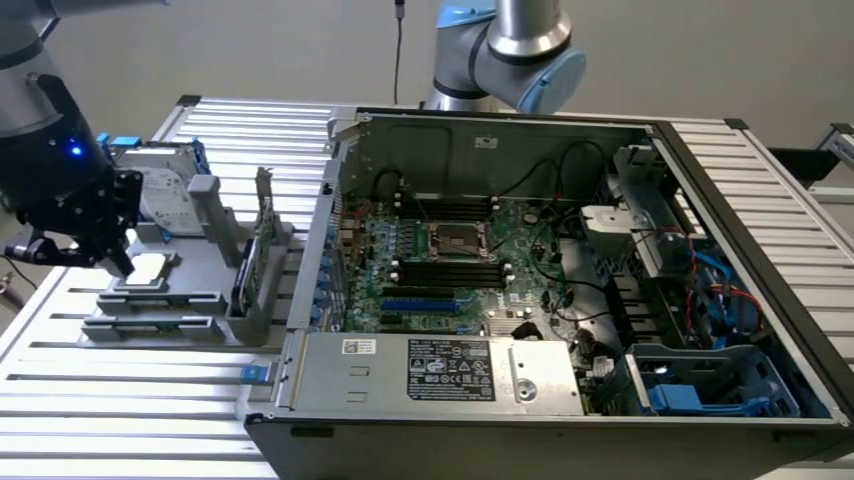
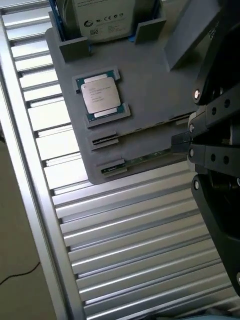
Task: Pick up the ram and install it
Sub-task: 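Pick up the ram and move it above insertion slot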
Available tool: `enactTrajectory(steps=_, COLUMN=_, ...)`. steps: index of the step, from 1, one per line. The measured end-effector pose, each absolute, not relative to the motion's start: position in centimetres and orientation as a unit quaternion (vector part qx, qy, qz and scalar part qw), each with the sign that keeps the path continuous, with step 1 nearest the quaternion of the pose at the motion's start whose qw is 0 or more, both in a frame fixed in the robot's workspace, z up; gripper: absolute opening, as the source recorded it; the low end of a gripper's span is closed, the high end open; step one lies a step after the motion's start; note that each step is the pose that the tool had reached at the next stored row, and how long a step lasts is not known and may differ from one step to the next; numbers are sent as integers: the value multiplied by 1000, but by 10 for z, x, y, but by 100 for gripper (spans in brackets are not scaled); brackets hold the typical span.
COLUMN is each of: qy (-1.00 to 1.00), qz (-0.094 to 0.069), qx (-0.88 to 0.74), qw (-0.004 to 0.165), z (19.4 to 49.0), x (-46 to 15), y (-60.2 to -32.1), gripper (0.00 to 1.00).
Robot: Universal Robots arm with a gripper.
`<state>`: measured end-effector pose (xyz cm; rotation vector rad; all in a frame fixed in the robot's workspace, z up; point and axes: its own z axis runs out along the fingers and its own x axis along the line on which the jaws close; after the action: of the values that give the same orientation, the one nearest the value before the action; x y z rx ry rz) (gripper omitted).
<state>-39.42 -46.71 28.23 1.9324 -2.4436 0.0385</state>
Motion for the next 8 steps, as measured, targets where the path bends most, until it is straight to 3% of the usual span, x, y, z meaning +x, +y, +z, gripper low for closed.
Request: enactTrajectory(steps=8, qy=-737, qz=13, qx=676, qw=12, z=279, x=-394, y=-467, gripper=11)
